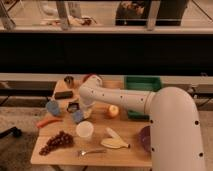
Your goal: Wipe table surface with sponge
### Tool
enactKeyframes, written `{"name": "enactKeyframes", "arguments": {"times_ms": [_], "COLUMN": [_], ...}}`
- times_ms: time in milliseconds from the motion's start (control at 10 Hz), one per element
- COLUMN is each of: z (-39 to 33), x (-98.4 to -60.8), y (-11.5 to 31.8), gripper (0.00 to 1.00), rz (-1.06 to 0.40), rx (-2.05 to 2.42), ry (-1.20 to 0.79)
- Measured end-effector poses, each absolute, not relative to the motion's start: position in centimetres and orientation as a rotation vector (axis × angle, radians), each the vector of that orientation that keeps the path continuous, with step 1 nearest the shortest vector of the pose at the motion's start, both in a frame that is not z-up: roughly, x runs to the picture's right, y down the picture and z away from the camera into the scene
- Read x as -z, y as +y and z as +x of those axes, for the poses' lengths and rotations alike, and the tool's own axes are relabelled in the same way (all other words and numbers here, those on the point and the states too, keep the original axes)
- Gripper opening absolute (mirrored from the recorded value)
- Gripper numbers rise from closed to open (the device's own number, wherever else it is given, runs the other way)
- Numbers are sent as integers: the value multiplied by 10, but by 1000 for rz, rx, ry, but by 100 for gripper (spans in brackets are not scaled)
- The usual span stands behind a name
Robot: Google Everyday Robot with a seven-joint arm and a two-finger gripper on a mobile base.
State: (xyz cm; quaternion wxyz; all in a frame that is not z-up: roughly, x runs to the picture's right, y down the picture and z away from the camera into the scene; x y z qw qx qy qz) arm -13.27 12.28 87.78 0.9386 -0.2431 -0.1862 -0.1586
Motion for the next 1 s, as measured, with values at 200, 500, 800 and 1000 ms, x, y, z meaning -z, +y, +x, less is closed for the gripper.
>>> {"name": "enactKeyframes", "arguments": {"times_ms": [200, 500, 800, 1000], "z": [-125, -102, -84, -71], "x": [-876, -878, -881, -886], "y": [131, 139, 140, 135], "gripper": [0, 0, 0, 0], "rz": [-504, -516, -519, -516], "rx": [324, 301, 274, 253], "ry": [-377, -358, -336, -317]}}
